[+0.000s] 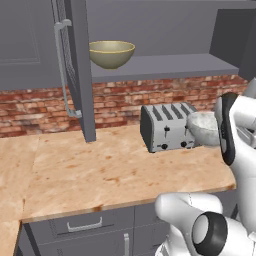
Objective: Open the cabinet. Pick the bowls from the counter and place them in the cabinet. Then close the cabinet.
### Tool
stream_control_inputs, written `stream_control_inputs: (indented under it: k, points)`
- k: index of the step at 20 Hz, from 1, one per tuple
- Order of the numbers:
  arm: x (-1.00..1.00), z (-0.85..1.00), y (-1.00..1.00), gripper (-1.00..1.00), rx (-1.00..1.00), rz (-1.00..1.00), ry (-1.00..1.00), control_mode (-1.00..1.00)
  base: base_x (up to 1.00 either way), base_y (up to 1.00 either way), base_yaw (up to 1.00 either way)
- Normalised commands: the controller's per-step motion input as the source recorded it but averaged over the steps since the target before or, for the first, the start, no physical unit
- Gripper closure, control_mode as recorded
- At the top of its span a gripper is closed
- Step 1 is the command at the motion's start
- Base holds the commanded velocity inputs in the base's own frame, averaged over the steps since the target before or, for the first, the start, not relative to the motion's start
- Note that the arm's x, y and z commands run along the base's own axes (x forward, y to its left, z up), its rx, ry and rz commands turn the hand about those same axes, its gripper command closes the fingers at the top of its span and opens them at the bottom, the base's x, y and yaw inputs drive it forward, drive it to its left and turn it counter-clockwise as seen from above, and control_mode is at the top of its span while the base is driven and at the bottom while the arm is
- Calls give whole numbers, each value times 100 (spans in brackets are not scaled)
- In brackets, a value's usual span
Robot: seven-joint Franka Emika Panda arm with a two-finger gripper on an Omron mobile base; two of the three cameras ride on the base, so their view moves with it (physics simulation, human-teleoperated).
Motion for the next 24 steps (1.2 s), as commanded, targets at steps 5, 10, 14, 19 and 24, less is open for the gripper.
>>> stream_control_inputs:
  k: [5,10,14,19,24]
  points:
    - [-3,40,10,100,10,-10,0,-100,0,0,0]
    - [0,44,26,100,5,-9,-3,-100,0,0,0]
    - [-1,46,29,100,1,-8,-3,-100,0,0,0]
    - [0,41,25,100,0,-8,-8,-100,0,0,0]
    - [0,38,17,100,0,-8,-14,-100,0,0,0]
